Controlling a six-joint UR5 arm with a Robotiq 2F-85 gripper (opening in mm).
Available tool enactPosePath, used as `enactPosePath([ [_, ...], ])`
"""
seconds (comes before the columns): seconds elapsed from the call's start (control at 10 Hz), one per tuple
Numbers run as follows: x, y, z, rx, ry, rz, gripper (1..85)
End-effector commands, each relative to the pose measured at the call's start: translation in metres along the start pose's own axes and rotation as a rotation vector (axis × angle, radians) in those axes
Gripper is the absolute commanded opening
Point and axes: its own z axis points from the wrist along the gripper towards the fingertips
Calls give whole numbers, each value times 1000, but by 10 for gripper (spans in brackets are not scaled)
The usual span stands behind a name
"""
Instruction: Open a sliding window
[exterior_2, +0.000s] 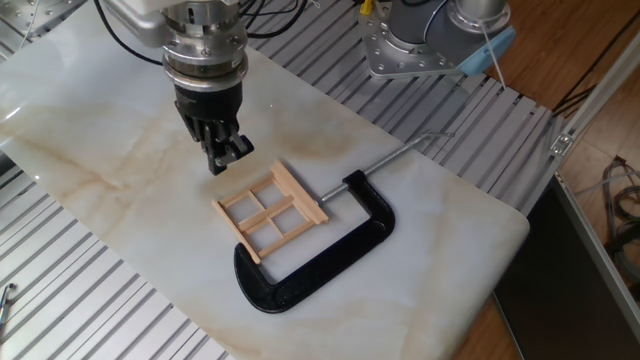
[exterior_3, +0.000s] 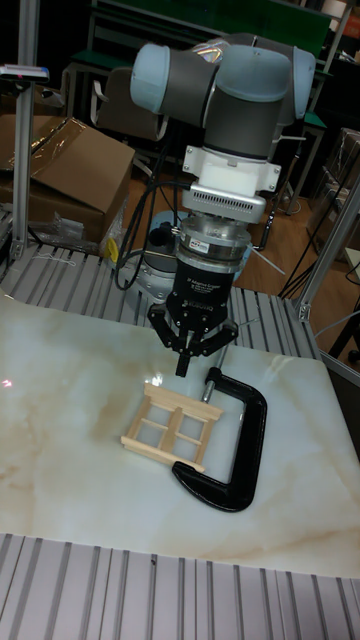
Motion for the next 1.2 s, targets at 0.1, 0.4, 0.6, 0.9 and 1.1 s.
enactPosePath([
  [0.1, 15, 1, 0, 12, 52, 19, 7],
  [0.4, 27, 2, 0, 17, 93, 21, 7],
  [0.6, 37, 4, -1, 6, 130, 22, 7],
  [0.9, 33, 11, 7, -29, 74, 24, 7],
  [1.1, 37, 17, 12, -24, 55, 34, 7],
])
